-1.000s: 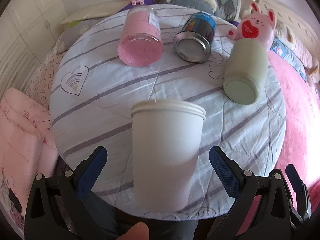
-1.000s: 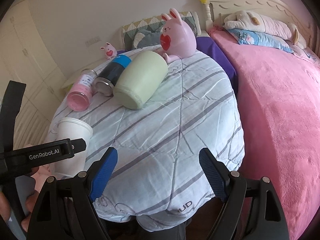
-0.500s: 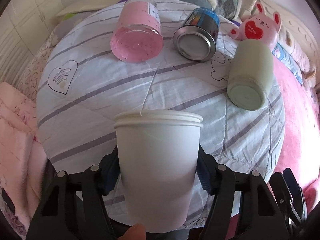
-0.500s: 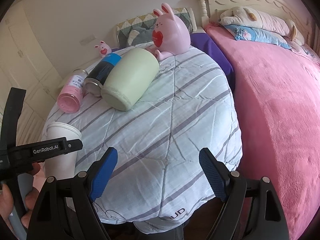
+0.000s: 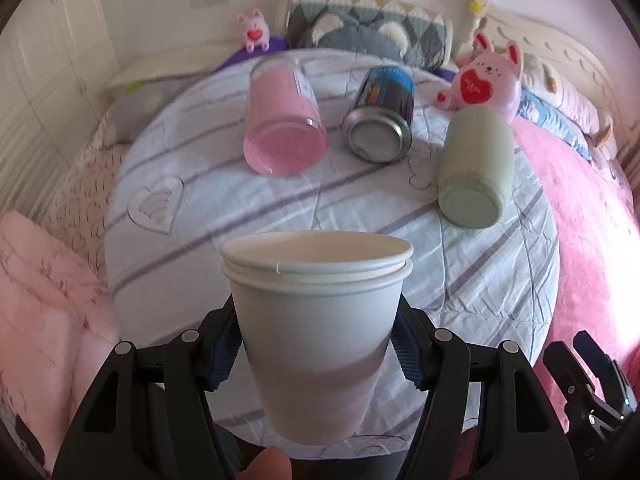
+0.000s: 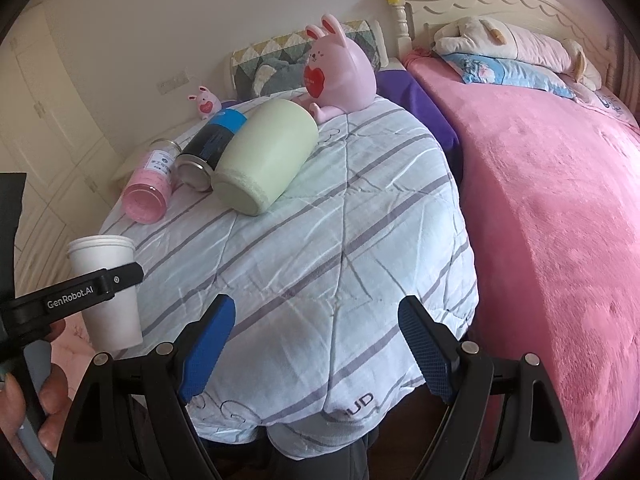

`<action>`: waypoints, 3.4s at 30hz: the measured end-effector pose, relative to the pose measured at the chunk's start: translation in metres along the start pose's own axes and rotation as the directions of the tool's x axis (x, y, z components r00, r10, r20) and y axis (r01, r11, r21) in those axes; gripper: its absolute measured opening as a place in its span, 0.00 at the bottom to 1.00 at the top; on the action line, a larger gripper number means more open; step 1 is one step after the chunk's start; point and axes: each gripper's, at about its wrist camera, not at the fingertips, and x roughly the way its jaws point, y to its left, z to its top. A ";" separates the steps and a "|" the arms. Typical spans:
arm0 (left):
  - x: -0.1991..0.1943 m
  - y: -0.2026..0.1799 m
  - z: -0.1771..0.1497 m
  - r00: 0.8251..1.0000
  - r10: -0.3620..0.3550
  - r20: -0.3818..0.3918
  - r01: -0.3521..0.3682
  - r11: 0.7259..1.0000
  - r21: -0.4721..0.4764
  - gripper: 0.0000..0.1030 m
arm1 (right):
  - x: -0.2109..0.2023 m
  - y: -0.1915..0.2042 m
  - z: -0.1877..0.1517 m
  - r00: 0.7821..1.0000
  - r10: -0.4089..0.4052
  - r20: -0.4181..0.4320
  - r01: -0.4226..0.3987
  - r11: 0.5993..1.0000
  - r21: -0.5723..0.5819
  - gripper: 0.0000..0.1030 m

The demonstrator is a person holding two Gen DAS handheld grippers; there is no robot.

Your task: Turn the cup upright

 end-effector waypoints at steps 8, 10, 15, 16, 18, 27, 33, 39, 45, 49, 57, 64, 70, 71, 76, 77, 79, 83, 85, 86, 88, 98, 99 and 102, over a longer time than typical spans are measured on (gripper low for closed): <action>-0.040 0.009 -0.006 0.932 0.035 0.360 -0.050 0.998 0.033 0.65 | -0.010 0.006 -0.008 1.000 -0.021 0.006 0.021 1.000 -0.005 0.82; -0.043 0.010 -0.015 0.880 0.056 0.471 -0.087 0.995 0.046 0.65 | -0.012 0.009 -0.011 1.000 -0.025 0.004 0.025 1.000 -0.009 0.82; -0.016 0.011 -0.033 0.825 0.081 0.559 -0.154 0.985 0.084 0.65 | -0.016 0.020 -0.020 0.999 -0.050 -0.006 0.050 0.998 -0.033 0.82; -0.011 0.012 -0.035 0.830 0.072 0.553 -0.144 0.986 0.088 0.65 | -0.018 0.022 -0.022 0.998 -0.057 -0.009 0.056 0.998 -0.040 0.82; -0.002 0.015 -0.038 0.834 0.057 0.548 -0.129 0.987 0.093 0.65 | -0.021 0.025 -0.025 0.998 -0.068 -0.008 0.068 0.997 -0.045 0.82; 0.014 0.026 -0.065 0.841 0.025 0.541 -0.105 0.988 0.117 0.65 | -0.036 0.046 -0.035 0.995 -0.100 0.007 0.100 0.993 -0.061 0.82; -0.001 0.032 -0.070 0.830 0.011 0.558 -0.094 0.988 0.121 0.78 | -0.043 0.058 -0.040 0.994 -0.107 0.017 0.108 0.992 -0.069 0.82; -0.012 0.029 -0.070 0.827 -0.014 0.562 -0.091 0.983 0.158 0.95 | -0.056 0.070 -0.044 0.994 -0.105 0.043 0.109 0.990 -0.088 0.82; -0.028 0.027 -0.074 0.844 -0.053 0.533 -0.072 0.975 0.210 1.00 | -0.069 0.075 -0.047 0.993 -0.100 0.069 0.105 0.991 -0.087 0.82; -0.047 0.036 -0.072 0.875 -0.065 0.479 -0.037 0.979 0.200 1.00 | -0.083 0.081 -0.046 0.990 -0.077 0.115 0.087 0.992 -0.089 0.82; -0.123 0.071 -0.071 0.911 -0.017 0.411 -0.042 0.990 0.132 1.00 | -0.125 0.105 -0.046 0.960 -0.031 0.279 0.066 0.991 -0.116 0.82; -0.177 0.103 -0.081 0.942 0.057 0.329 -0.090 0.992 0.087 1.00 | -0.140 0.123 -0.054 0.944 -0.006 0.330 0.062 0.985 -0.159 0.82; -0.206 0.108 -0.107 0.935 0.084 0.344 -0.119 0.989 0.083 1.00 | -0.141 0.130 -0.068 0.953 0.020 0.304 0.038 0.983 -0.182 0.82; -0.208 0.107 -0.113 0.937 0.079 0.341 -0.115 0.990 0.085 1.00 | -0.141 0.131 -0.070 0.953 0.021 0.301 0.037 0.982 -0.187 0.82; -0.205 0.096 -0.119 0.947 0.064 0.314 -0.105 0.988 0.115 1.00 | -0.144 0.135 -0.073 0.955 0.032 0.295 0.030 0.979 -0.201 0.82; -0.205 0.094 -0.120 0.947 0.071 0.313 -0.111 0.987 0.113 1.00 | -0.145 0.134 -0.072 0.954 0.032 0.297 0.030 0.979 -0.201 0.82; -0.205 0.096 -0.118 0.948 0.068 0.311 -0.104 0.989 0.102 1.00 | -0.146 0.132 -0.073 0.953 0.027 0.301 0.034 0.980 -0.196 0.82; -0.206 0.099 -0.117 0.950 0.072 0.305 -0.102 0.991 0.084 1.00 | -0.146 0.126 -0.073 0.955 0.020 0.297 0.035 0.983 -0.180 0.82; -0.205 0.100 -0.117 0.951 0.072 0.302 -0.100 0.992 0.080 1.00 | -0.146 0.123 -0.073 0.955 0.018 0.295 0.034 0.985 -0.171 0.82; -0.205 0.100 -0.117 0.951 0.070 0.300 -0.098 0.992 0.079 1.00 | -0.145 0.122 -0.072 0.956 0.016 0.293 0.035 0.985 -0.167 0.82; -0.205 0.100 -0.117 0.951 0.073 0.300 -0.101 0.992 0.078 1.00 | -0.145 0.120 -0.072 0.957 0.015 0.291 0.034 0.986 -0.162 0.82; -0.204 0.100 -0.117 0.951 0.075 0.299 -0.103 0.992 0.078 1.00 | -0.144 0.120 -0.073 0.959 0.018 0.283 0.029 0.986 -0.163 0.82; -0.204 0.100 -0.117 0.951 0.076 0.298 -0.104 0.992 0.077 1.00 | -0.143 0.120 -0.073 0.959 0.018 0.282 0.029 0.986 -0.162 0.82; -0.205 0.100 -0.117 0.951 0.076 0.300 -0.103 0.992 0.077 1.00 | -0.143 0.119 -0.073 0.960 0.017 0.280 0.030 0.987 -0.161 0.82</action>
